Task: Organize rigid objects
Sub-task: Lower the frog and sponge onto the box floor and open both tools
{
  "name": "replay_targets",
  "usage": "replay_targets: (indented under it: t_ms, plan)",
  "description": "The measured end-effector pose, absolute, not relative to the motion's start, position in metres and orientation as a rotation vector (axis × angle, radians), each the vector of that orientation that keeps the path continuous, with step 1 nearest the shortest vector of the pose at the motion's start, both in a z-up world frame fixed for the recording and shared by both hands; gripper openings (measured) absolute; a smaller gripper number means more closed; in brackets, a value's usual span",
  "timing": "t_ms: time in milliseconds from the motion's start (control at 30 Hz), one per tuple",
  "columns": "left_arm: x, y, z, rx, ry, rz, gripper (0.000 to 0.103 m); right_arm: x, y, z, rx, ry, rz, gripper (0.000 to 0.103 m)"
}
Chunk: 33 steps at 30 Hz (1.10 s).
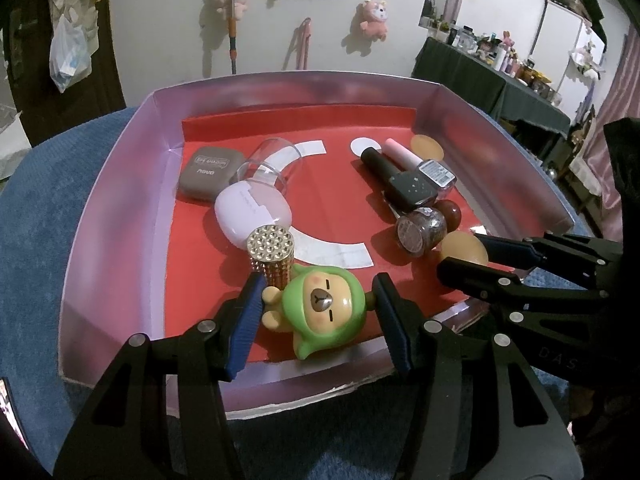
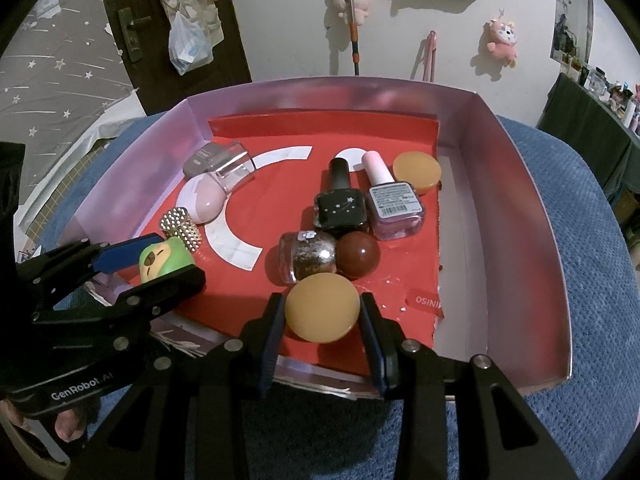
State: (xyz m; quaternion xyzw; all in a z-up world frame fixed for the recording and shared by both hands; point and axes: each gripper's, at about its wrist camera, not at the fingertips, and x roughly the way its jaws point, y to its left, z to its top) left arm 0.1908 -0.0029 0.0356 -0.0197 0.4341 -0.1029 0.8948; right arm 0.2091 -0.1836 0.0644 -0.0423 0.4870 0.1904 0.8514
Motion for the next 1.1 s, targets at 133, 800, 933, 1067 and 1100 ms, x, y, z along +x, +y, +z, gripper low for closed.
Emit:
replay_targets:
  t_ms: [133, 800, 933, 1067, 1100]
  plan:
    - [0.19, -0.003, 0.037, -0.046, 0.895, -0.212, 0.054, 0.207, -0.184, 0.066, -0.084, 1.02, 0.404, 0.044]
    - [0.168, 0.013, 0.063, -0.058, 0.791, -0.153, 0.097, 0.183, -0.197, 0.097, -0.017, 0.871, 0.374, 0.077]
    - [0.161, 0.016, 0.067, -0.049, 0.764, -0.124, 0.098, 0.175, -0.2, 0.102, -0.003, 0.825, 0.355, 0.086]
    - [0.155, 0.019, 0.068, -0.04, 0.748, -0.094, 0.099, 0.168, -0.201, 0.106, 0.01, 0.789, 0.338, 0.094]
    - [0.154, 0.02, 0.068, -0.04, 0.745, -0.088, 0.1, 0.166, -0.202, 0.107, 0.012, 0.776, 0.33, 0.097]
